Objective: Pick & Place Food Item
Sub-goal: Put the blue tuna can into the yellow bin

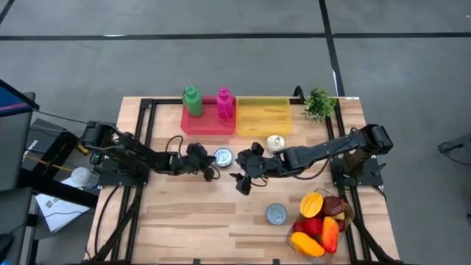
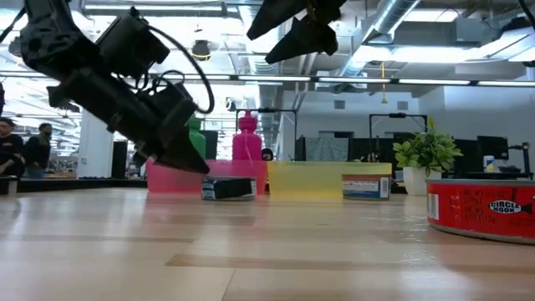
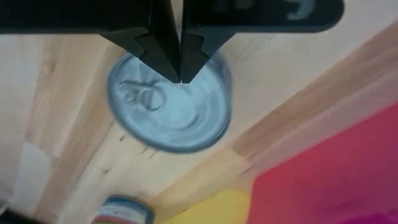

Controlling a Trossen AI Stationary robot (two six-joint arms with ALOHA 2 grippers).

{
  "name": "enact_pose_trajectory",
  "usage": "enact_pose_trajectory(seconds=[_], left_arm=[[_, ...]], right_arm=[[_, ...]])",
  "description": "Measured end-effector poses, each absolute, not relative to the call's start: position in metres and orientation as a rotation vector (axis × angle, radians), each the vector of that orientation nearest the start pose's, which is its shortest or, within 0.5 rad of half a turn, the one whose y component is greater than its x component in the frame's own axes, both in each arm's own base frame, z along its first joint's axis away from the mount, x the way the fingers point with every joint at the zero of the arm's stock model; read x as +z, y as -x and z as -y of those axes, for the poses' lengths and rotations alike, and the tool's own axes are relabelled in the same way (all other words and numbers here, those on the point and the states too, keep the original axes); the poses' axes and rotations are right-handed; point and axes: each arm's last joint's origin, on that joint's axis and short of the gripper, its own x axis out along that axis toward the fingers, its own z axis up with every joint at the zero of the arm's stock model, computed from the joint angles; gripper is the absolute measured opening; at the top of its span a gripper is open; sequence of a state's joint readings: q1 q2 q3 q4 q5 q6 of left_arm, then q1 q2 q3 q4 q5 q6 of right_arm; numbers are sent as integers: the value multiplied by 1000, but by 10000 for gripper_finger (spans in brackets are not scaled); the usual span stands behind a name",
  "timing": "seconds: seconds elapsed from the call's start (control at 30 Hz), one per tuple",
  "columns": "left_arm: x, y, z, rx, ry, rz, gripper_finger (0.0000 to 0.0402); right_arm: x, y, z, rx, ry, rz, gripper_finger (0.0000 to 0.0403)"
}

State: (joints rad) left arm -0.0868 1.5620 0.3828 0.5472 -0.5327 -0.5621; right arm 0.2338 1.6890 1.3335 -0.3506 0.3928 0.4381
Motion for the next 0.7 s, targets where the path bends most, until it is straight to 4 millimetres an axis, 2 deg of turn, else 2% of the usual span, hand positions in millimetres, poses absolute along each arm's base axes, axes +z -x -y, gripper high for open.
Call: enact_pose_trajectory(seconds=[0.37,0.7], left_arm=[[91,-244,10,604,415,-437,0],[82,-244,23,573,428,-452,0]], right_arm=[[260,-370,-79,-323,-238,-675,272],[255,-369,-47,-494,-420,-701,272]])
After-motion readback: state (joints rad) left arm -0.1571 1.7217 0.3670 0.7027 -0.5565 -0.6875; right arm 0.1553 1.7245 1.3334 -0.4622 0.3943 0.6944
